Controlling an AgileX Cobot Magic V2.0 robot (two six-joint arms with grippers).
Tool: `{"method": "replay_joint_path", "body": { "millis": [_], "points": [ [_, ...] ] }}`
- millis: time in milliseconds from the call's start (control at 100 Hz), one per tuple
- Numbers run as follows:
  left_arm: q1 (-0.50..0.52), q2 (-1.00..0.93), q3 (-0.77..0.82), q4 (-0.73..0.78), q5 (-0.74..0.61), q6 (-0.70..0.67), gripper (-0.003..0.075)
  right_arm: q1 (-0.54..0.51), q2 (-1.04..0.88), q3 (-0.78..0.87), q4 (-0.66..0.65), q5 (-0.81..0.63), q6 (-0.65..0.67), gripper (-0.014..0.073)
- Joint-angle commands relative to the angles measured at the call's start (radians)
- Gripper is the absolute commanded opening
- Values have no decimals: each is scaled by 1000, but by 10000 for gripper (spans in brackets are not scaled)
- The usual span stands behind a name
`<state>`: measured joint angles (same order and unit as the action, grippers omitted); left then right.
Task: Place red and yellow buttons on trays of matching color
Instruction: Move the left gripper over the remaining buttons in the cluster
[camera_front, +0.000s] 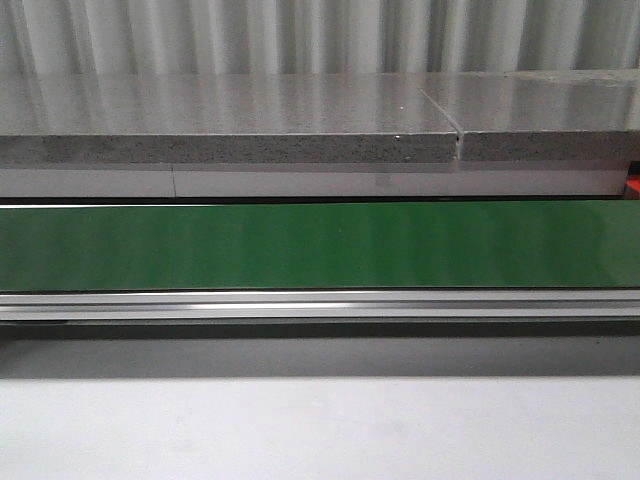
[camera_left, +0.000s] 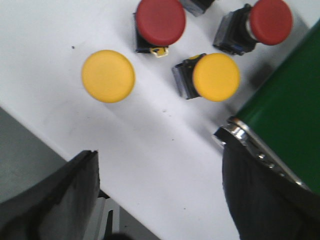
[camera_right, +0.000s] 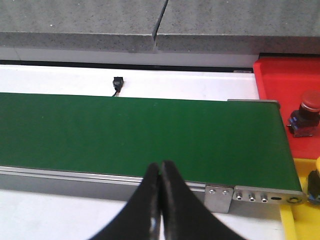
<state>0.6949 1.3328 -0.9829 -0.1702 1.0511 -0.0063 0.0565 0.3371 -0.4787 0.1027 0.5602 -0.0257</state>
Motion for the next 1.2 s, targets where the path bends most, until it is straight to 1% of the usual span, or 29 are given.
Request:
{"method": "replay_joint_path", "body": {
  "millis": [0, 160, 330, 570, 740, 790, 850, 1030, 1100, 1190],
  "points": [
    [17, 8, -29, 14, -5, -1, 493, -1, 6, -25, -8, -67, -7, -106],
    [19, 69, -29, 10, -68, -4, 493, -1, 6, -25, -8, -67, -7, -106],
    [20, 152, -29, 16, -79, -4, 492, -1, 6, -25, -8, -67, -7, -106],
    [20, 242, -29, 17, -203, -4, 492, -1, 6, -25, -8, -67, -7, -106],
    [20, 293, -31, 22, -245, -4, 489, -1, 6, -25, -8, -67, -7, -106],
    [20, 292, -31, 22, -267, -4, 468, -1, 6, -25, -8, -67, -7, -106],
    [20, 292, -31, 22, -287, -4, 415, -1, 6, -25, -8, -67, -7, -106],
    [20, 292, -31, 22, -291, -4, 266, -1, 6, -25, -8, -67, -7, -106],
    [20, 292, -31, 22, -295, -4, 226, -1, 6, -25, -8, -67, -7, -106],
    [20, 287, -31, 22, -293, 6, 200, -1, 6, -25, -8, -67, -7, -106]
  ]
}}
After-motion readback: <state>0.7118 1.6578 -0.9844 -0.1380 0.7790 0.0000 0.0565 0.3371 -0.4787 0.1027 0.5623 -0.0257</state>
